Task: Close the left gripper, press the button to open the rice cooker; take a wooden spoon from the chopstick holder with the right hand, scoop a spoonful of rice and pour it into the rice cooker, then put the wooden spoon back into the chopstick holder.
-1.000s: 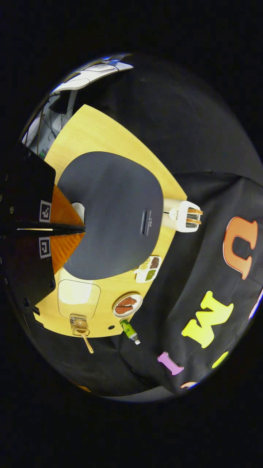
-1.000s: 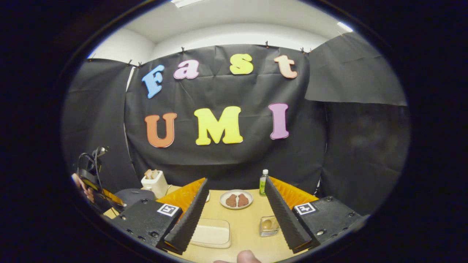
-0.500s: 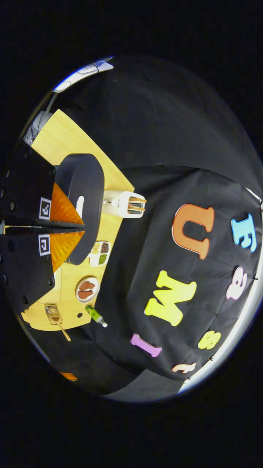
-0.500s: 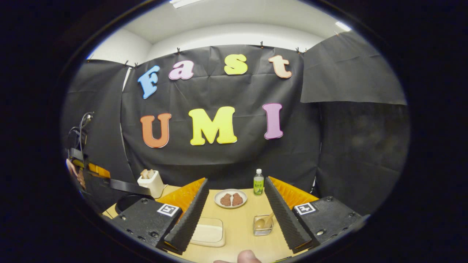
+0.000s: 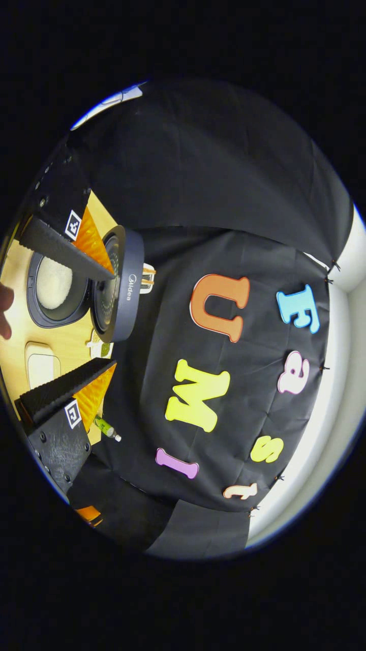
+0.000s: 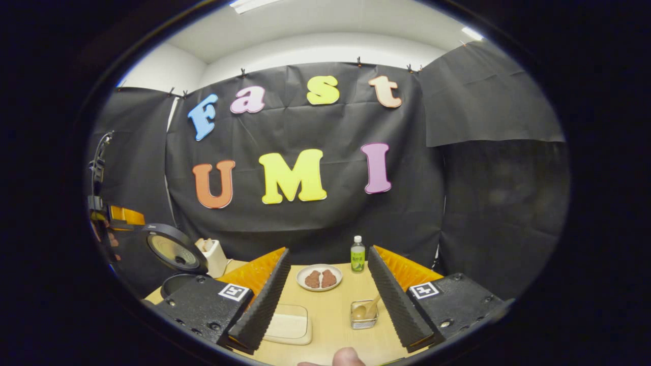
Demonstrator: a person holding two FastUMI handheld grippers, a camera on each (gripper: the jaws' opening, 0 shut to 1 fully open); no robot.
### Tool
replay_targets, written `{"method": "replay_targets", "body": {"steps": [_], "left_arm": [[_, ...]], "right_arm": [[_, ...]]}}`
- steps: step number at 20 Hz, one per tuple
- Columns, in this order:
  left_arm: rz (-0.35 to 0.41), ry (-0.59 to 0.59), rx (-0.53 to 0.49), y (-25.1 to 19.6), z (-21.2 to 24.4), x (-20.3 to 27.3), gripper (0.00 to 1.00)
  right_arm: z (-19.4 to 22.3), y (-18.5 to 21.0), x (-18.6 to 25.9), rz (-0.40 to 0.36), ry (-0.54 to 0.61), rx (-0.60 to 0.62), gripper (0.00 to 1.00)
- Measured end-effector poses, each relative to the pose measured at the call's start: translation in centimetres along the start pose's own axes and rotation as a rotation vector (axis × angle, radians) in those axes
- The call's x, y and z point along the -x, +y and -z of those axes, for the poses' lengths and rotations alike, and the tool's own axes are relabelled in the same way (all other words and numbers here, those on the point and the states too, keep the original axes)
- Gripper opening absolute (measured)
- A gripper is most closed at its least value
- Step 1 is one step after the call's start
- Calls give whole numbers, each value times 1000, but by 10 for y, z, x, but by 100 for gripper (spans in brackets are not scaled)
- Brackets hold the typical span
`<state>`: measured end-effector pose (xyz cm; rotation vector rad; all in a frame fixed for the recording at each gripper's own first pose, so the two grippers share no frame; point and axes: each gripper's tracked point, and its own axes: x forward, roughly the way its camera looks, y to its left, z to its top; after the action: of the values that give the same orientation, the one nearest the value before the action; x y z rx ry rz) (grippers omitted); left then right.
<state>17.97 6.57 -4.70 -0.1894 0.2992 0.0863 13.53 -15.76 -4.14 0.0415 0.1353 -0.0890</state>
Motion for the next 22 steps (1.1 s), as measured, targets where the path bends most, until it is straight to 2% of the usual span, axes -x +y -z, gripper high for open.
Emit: {"method": "replay_targets", "body": {"steps": [1,2,6,8,9,10,12,13,14,15,16,17,20,21,22], "left_arm": [[-8,-22,-24,-1,-3,3,100],[-11,-46,-45,-5,-5,5,95],[-22,-126,-109,-19,-11,22,94],[-19,-167,-118,-27,-17,30,94],[-14,-184,-128,-31,-19,32,94],[-11,-193,-138,-35,-18,37,94],[-11,-207,-150,-39,-16,42,94],[-9,-215,-153,-43,-17,46,94],[-8,-226,-159,-45,-17,50,95],[-15,-252,-170,-47,-21,53,95],[-15,-273,-177,-47,-23,53,94],[-11,-289,-178,-51,-25,56,94],[-7,-318,-182,-61,-26,61,94],[-10,-317,-186,-63,-26,60,94],[-13,-312,-186,-65,-23,59,94]], "right_arm": [[0,-2,-1,2,3,1,99],[1,-5,0,5,6,2,99],[6,-16,1,23,20,2,99],[14,-21,0,27,40,-1,99],[16,-23,0,28,50,-3,94],[20,-26,-1,32,60,-3,99],[26,-33,-3,39,76,1,99],[29,-36,-5,42,85,8,95],[34,-39,-7,45,90,15,99],[37,-42,-9,45,97,23,99],[42,-46,-12,45,106,27,95],[48,-49,-14,46,121,26,99],[63,-62,-25,59,158,44,99],[67,-66,-30,61,167,51,95],[72,-70,-36,60,176,56,95]]}}
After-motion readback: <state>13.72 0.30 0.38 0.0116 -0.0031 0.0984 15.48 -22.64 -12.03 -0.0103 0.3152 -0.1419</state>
